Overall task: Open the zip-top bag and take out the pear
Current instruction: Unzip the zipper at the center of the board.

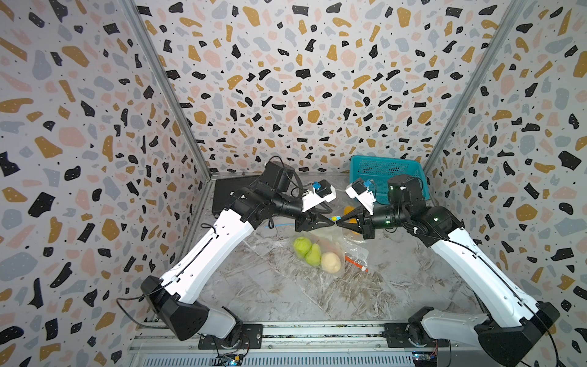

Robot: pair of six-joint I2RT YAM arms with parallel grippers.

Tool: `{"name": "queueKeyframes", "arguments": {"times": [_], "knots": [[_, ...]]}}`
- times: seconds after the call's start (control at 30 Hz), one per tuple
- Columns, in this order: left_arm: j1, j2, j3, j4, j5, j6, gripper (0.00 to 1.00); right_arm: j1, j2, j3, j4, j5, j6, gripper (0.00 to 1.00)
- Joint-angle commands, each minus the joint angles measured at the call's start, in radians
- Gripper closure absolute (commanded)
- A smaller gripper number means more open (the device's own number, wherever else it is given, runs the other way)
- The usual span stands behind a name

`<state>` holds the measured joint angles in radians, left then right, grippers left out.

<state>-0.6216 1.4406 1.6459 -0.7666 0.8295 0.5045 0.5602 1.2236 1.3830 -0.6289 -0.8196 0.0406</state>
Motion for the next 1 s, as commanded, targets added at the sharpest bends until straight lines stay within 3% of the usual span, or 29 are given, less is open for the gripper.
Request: {"name": "queueKeyframes", "arguments": {"times": [0.0, 0.13, 0.53, 0.97], "knots": [[0.005, 0.009, 0.037, 0.015, 0.031, -0.008, 0.61, 0.000, -0.026, 0.024, -0.003, -0.012, -0.010, 1.00], [0.005, 0.012, 0.038, 0.020, 0.035, -0.014, 0.68, 0.000, -0.024, 0.024, -0.003, -0.013, -0.010, 1.00], [0.004, 0.038, 0.054, 0.007, 0.040, -0.021, 0.78, 0.000, -0.027, 0.021, 0.000, -0.010, -0.010, 1.00], [0.004, 0.047, 0.066, -0.006, 0.036, -0.021, 0.83, 0.000, -0.026, 0.016, -0.004, -0.010, -0.016, 1.00]]}}
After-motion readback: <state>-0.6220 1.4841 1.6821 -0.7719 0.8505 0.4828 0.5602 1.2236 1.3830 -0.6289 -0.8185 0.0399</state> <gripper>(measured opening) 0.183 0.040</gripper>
